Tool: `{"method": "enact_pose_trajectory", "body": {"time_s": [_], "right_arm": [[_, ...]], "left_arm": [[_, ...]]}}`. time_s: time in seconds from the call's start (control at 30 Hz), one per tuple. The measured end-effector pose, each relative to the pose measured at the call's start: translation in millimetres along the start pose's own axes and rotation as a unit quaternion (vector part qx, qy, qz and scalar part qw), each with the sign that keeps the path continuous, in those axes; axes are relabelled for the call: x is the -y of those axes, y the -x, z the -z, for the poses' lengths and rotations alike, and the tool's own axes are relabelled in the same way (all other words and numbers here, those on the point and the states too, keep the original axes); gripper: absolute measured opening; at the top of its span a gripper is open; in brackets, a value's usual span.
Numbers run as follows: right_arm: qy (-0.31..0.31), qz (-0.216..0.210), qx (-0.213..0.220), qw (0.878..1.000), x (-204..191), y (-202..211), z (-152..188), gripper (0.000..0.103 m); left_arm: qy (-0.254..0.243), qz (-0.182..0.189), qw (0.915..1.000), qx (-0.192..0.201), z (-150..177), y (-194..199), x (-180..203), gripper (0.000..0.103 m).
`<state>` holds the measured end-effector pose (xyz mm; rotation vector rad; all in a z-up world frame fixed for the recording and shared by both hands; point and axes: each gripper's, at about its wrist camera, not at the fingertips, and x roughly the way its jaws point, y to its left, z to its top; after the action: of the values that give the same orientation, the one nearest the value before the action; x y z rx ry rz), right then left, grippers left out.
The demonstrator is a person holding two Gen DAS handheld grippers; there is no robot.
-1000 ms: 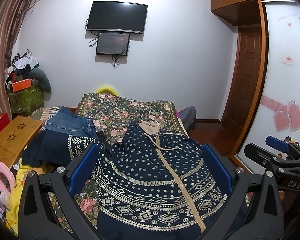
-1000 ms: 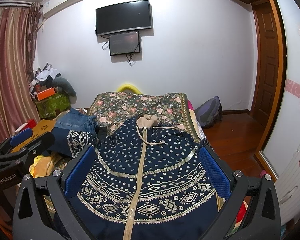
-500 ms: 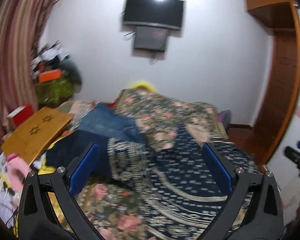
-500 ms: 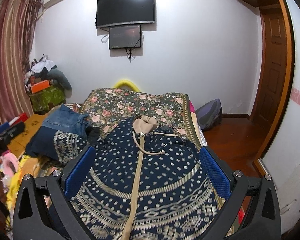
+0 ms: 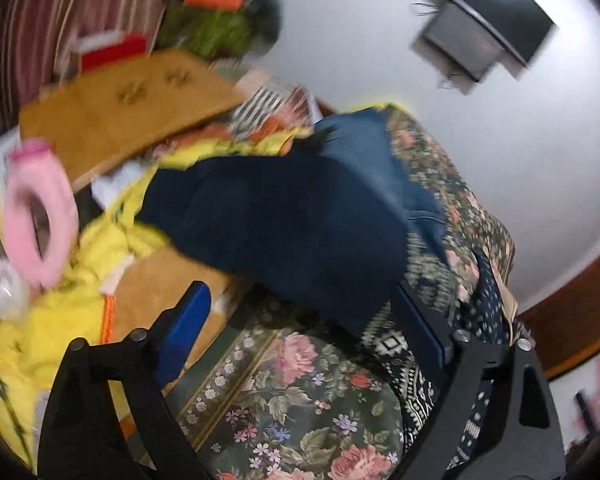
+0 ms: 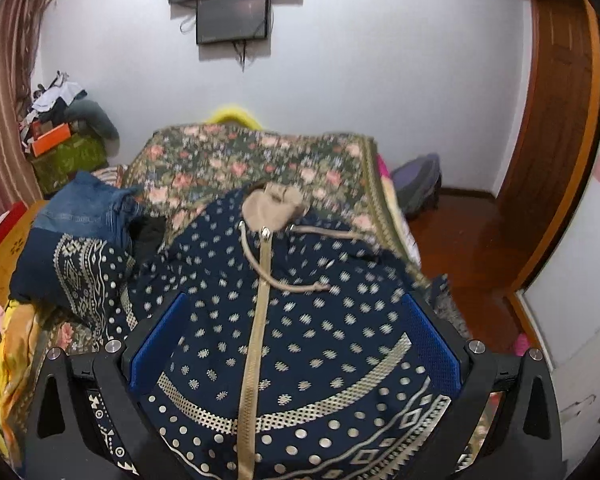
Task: Fold large clothes
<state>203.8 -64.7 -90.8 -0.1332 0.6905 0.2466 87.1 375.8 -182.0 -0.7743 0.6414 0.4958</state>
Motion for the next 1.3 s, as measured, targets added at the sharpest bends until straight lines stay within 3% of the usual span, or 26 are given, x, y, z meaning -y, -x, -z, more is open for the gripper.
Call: {"method": "enact_pose_trajectory", "body": {"time_s": [0.07, 0.23, 0.47, 0.53, 0.6, 0.63, 0.67, 0.7, 0.77, 0.87, 0.97, 1.07, 1.3], "right_arm": [[0.002, -0.002, -0.008, 1.000, 0, -9, 1, 0.103], [0.011, -0.006, -0.031, 0.999, -7, -28, 7, 0.103], [0.017, -0.009, -0.046, 0.999, -12, -42, 8, 0.103], [0.020, -0.008, -0.048, 0.999, -13, -44, 9, 0.103], [0.022, -0.007, -0.050, 0.998, -14, -45, 9, 0.103], [0.023, -0.007, -0.050, 0.998, -14, -44, 9, 0.103], [0.023, -0.008, -0.050, 0.998, -14, -44, 9, 0.103], [0.023, -0.009, -0.049, 0.998, -13, -42, 9, 0.103], [0.024, -0.011, -0.045, 0.999, -13, -40, 7, 0.103], [0.026, -0.012, -0.038, 0.999, -13, -34, 5, 0.103], [0.027, -0.014, -0.031, 0.999, -11, -26, 3, 0.103], [0.028, -0.016, -0.022, 0.999, -9, -19, 1, 0.103], [0.021, -0.027, -0.002, 0.999, 4, -2, -4, 0.103]], "left_arm": [[0.042, 0.023, 0.9986, -0.021, -3, -17, -22, 0.089], [0.137, 0.091, 0.9845, -0.061, -5, -60, -59, 0.086], [0.237, 0.186, 0.9506, -0.077, 0, -94, -77, 0.084], [0.248, 0.206, 0.9441, -0.068, -2, -98, -78, 0.078], [0.251, 0.217, 0.9417, -0.052, -6, -95, -76, 0.063], [0.247, 0.218, 0.9431, -0.041, -9, -91, -74, 0.057], [0.241, 0.215, 0.9459, -0.032, -12, -88, -72, 0.041], [0.228, 0.203, 0.9520, -0.021, -17, -81, -66, 0.025], [0.195, 0.166, 0.9667, -0.005, -27, -70, -54, 0.004], [0.125, 0.097, 0.9871, 0.026, -41, -47, -26, 0.002], [0.044, 0.052, 0.9953, 0.069, -53, -16, 13, 0.002], [-0.026, 0.041, 0.9928, 0.109, -61, 13, 60, 0.002], [-0.133, 0.098, 0.9765, 0.139, -61, 52, 161, 0.002]]}}
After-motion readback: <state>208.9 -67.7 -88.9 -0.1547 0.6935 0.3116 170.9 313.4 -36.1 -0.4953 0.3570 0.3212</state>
